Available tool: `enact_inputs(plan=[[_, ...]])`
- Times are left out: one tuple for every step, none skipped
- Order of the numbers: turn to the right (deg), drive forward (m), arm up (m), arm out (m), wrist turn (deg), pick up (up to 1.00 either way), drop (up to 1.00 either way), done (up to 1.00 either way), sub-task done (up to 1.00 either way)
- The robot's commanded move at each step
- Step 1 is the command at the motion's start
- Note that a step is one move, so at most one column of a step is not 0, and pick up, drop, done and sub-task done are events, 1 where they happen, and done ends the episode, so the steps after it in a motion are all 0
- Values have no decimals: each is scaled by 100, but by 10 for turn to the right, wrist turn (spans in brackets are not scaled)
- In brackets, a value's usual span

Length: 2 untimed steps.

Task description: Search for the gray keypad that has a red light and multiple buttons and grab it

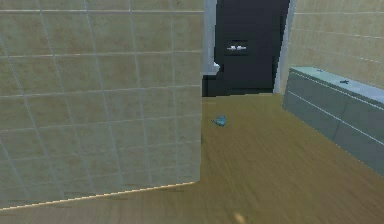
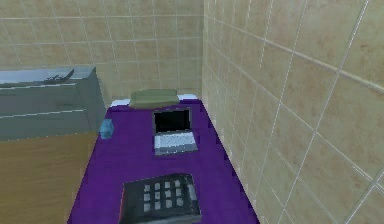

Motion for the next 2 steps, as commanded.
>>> enact_inputs(plan=[[0,0,46,0,0,0,0,0,0],[0,0,0,38,0,0,0,0,0]])
